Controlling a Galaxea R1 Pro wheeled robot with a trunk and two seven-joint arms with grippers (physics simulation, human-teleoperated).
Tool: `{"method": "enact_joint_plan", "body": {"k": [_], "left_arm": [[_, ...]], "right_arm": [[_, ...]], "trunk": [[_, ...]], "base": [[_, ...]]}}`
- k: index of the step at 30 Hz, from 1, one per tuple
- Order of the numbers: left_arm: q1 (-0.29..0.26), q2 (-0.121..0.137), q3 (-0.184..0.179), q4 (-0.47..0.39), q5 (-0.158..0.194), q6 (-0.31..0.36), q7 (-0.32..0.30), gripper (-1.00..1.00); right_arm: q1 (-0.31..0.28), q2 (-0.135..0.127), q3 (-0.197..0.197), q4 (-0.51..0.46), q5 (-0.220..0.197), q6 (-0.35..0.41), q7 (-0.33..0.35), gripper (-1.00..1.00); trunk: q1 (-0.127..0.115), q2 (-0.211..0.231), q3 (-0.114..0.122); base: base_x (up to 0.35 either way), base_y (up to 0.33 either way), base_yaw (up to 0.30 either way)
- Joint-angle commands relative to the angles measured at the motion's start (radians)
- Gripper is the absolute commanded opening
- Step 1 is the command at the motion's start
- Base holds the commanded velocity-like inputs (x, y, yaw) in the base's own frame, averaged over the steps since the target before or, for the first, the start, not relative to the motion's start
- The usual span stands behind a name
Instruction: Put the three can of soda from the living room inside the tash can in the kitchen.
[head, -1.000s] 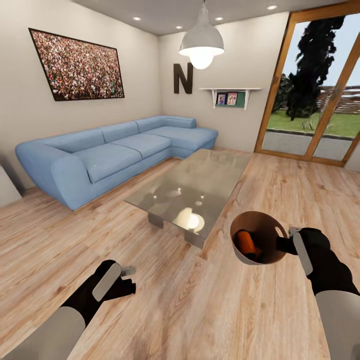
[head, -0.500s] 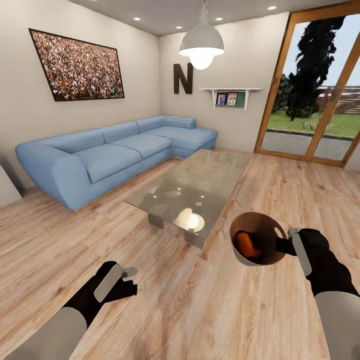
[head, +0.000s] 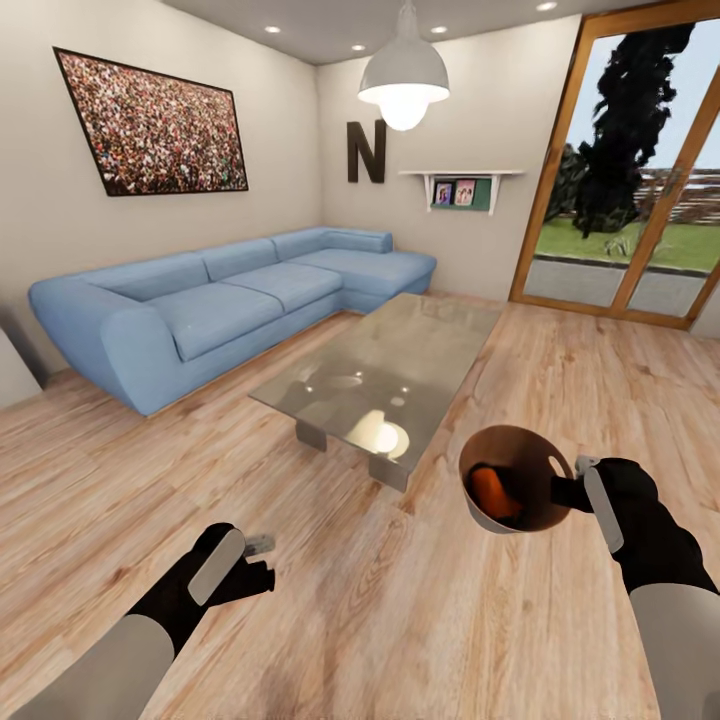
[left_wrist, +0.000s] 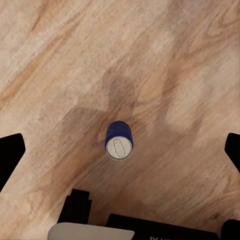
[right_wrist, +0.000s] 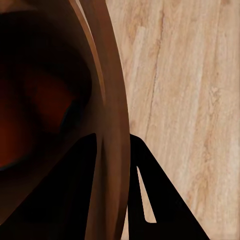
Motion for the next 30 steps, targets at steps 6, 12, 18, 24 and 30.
{"method": "enact_joint_plan", "body": {"k": [6,12,18,24,30], "left_arm": [[0.000,-0.001,0.000,-0.002,0.001,-0.001,0.000,1.00],[0.000,-0.005,0.000,-0.003,0.001,-0.001,-0.001,1.00],[0.000,-0.007,0.000,0.003,0.002,-0.001,-0.002,1.00],[0.000,-0.006,0.000,0.009,0.005,-0.001,-0.002,1.00],[0.000,-0.006,0.000,0.010,0.008,0.000,-0.002,1.00]], "right_arm": [[-0.001,-0.001,-0.001,-0.001,-0.012,0.000,0.006,-1.00],[-0.001,-0.002,-0.003,-0.001,-0.012,0.000,0.006,-1.00],[-0.001,-0.002,-0.003,-0.001,-0.012,0.000,0.006,-1.00],[-0.001,-0.002,-0.003,-0.001,-0.012,0.000,0.006,-1.00],[-0.001,-0.003,-0.004,-0.001,-0.012,0.000,0.006,-1.00]], "trunk": [[0.023,-0.042,-0.028],[0.046,-0.084,-0.056],[0.069,-0.126,-0.084],[0.092,-0.168,-0.113],[0.115,-0.210,-0.141]], "base": [[0.000,0.000,0.000],[0.000,0.000,0.000],[0.000,0.000,0.000],[0.000,0.000,0.000],[0.000,0.000,0.000]]}}
